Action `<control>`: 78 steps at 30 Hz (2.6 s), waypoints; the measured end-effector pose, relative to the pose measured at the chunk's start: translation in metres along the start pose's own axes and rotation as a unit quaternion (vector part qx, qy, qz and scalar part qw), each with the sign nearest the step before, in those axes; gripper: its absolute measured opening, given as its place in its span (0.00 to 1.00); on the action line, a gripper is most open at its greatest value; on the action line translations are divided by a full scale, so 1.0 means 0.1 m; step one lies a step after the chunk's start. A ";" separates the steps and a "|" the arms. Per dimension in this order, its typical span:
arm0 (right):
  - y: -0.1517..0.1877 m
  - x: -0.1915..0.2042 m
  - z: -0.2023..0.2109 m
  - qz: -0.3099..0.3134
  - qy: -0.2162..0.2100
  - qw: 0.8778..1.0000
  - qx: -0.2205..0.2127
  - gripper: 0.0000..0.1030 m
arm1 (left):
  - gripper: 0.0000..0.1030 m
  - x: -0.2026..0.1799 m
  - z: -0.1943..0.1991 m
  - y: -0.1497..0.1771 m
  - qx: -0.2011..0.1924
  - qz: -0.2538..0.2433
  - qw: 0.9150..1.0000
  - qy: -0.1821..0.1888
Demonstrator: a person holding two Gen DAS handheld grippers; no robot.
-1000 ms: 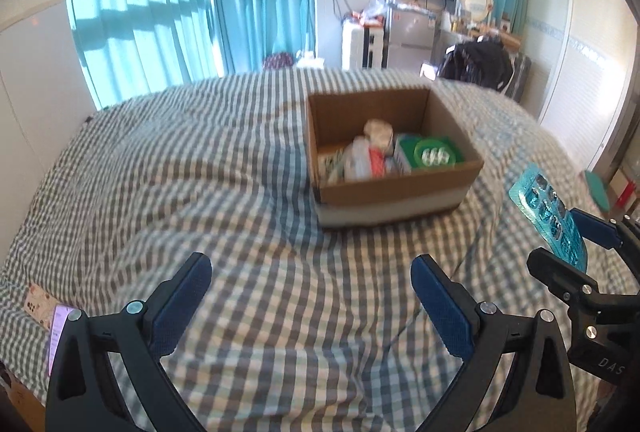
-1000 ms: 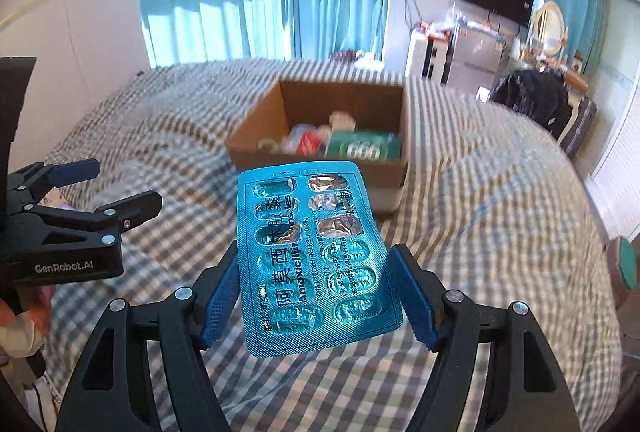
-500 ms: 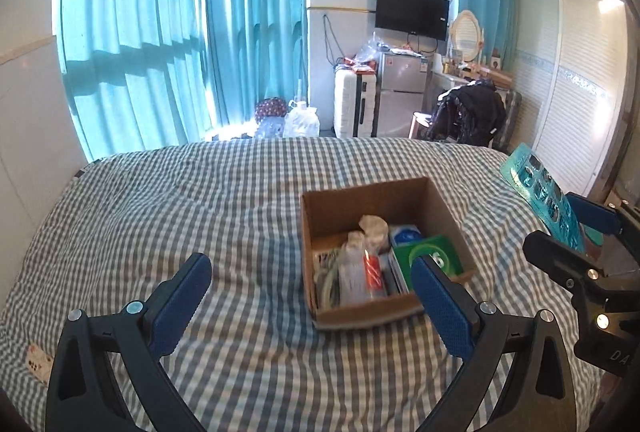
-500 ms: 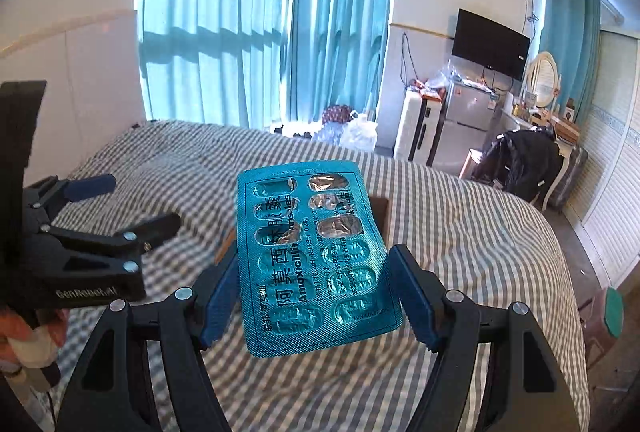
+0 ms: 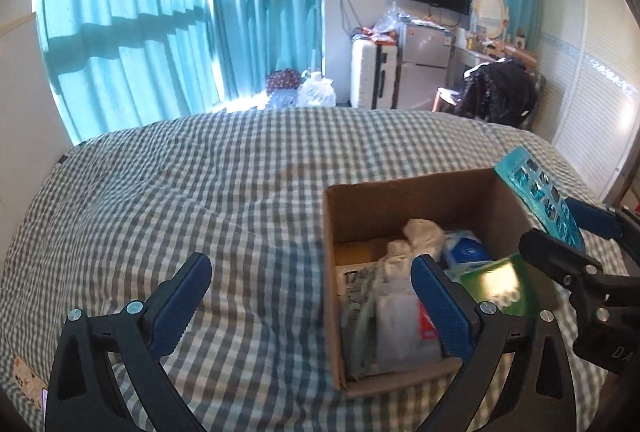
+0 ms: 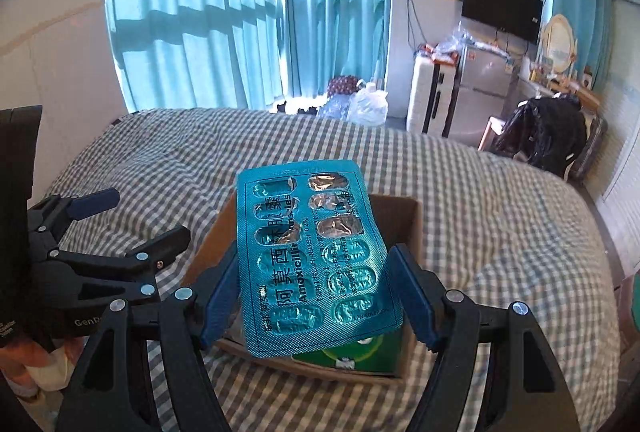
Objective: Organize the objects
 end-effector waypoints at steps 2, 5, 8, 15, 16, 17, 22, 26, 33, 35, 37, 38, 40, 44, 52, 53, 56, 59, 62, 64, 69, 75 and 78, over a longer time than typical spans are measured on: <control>0.05 -0.06 -0.22 -0.003 0.000 1.000 0.013 0.70 | 1.00 0.01 -0.13 0.04 0.009 -0.003 1.000 0.003; 0.12 -0.16 -0.46 -0.002 0.004 1.000 0.031 0.70 | 1.00 0.02 -0.26 0.11 0.016 -0.007 1.000 0.004; 0.17 -0.26 -0.64 -0.016 0.009 0.999 0.040 0.70 | 1.00 -0.02 -0.39 0.17 0.028 -0.009 1.000 0.006; 0.21 -0.38 -0.67 -0.043 0.006 0.998 0.034 0.80 | 1.00 -0.07 -0.32 0.22 0.033 -0.004 0.999 0.009; 0.21 -0.37 -0.63 -0.045 0.007 0.998 0.033 0.81 | 1.00 -0.07 -0.27 0.22 0.034 -0.001 0.999 0.009; 0.20 -0.36 -0.59 -0.047 0.009 0.998 0.032 0.81 | 1.00 -0.08 -0.22 0.21 0.035 0.001 0.999 0.012; 0.10 -0.27 -0.07 -0.053 0.020 0.998 0.007 0.86 | 1.00 -0.08 0.27 0.11 0.012 0.004 1.000 0.021; -0.07 -0.21 0.49 -0.043 0.042 0.998 -0.022 0.86 | 1.00 -0.02 0.73 -0.03 -0.018 0.004 1.000 0.023; -0.27 0.08 1.55 -0.027 0.068 0.993 -0.092 0.98 | 1.00 0.16 1.64 -0.22 -0.089 0.008 0.996 0.025; -0.27 0.16 1.81 -0.019 0.080 0.991 -0.108 0.98 | 1.00 0.21 1.83 -0.24 -0.103 0.010 0.994 0.025; -0.25 0.21 1.99 -0.016 0.086 0.989 -0.121 0.99 | 1.00 0.27 2.02 -0.23 -0.118 0.013 0.993 0.027; -0.22 0.23 2.07 -0.014 0.088 0.988 -0.127 0.99 | 1.00 0.30 2.10 -0.21 -0.124 0.014 0.992 0.028; -0.16 0.29 2.22 -0.010 0.089 0.986 -0.139 0.99 | 1.00 0.34 2.19 -0.15 -0.127 0.017 0.991 0.025; 0.06 0.38 2.46 -0.007 0.098 0.982 -0.163 1.00 | 1.00 0.36 2.40 0.08 -0.135 0.027 0.989 0.048; 0.82 0.37 2.40 -0.033 0.097 0.978 -0.182 1.00 | 1.00 0.30 2.50 0.49 -0.144 0.040 0.987 0.053; 0.87 0.34 2.35 -0.037 0.096 0.978 -0.180 1.00 | 1.00 0.28 2.48 0.54 -0.148 0.041 0.987 0.055; 1.09 0.23 2.13 -0.040 0.099 0.980 -0.168 1.00 | 1.00 0.18 2.30 0.68 -0.160 0.038 0.986 0.038; 1.25 0.20 1.96 -0.015 0.114 0.978 -0.175 1.00 | 1.00 0.08 2.03 0.88 -0.159 0.032 0.986 0.023; 1.39 0.20 1.82 0.007 0.117 0.976 -0.182 1.00 | 1.00 0.04 1.87 1.03 -0.170 0.021 0.985 0.021; 1.45 0.19 1.76 0.006 0.114 0.976 -0.184 1.00 | 1.00 0.05 1.78 1.09 -0.167 0.023 0.986 0.019; 1.51 0.13 1.64 -0.008 0.109 0.978 -0.177 1.00 | 1.00 0.11 1.70 1.09 -0.158 0.038 0.986 0.023; 1.53 0.16 1.57 -0.004 0.110 0.979 -0.170 1.00 | 1.00 0.08 1.70 1.11 -0.157 0.023 0.987 0.034; 1.53 0.16 1.58 -0.007 0.106 0.979 -0.171 1.00 | 1.00 0.04 1.72 1.10 -0.158 0.016 0.987 0.033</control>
Point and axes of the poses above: each gripper's, at about its wrist camera, not at the fingertips, and z roughly against the way its jaws point, x to its left, y to its underside, the point moved 5 cm from there along -z, roughly the way its jaws point, and after that the axes turned 14 degrees about -y, right-handed, at the moved point
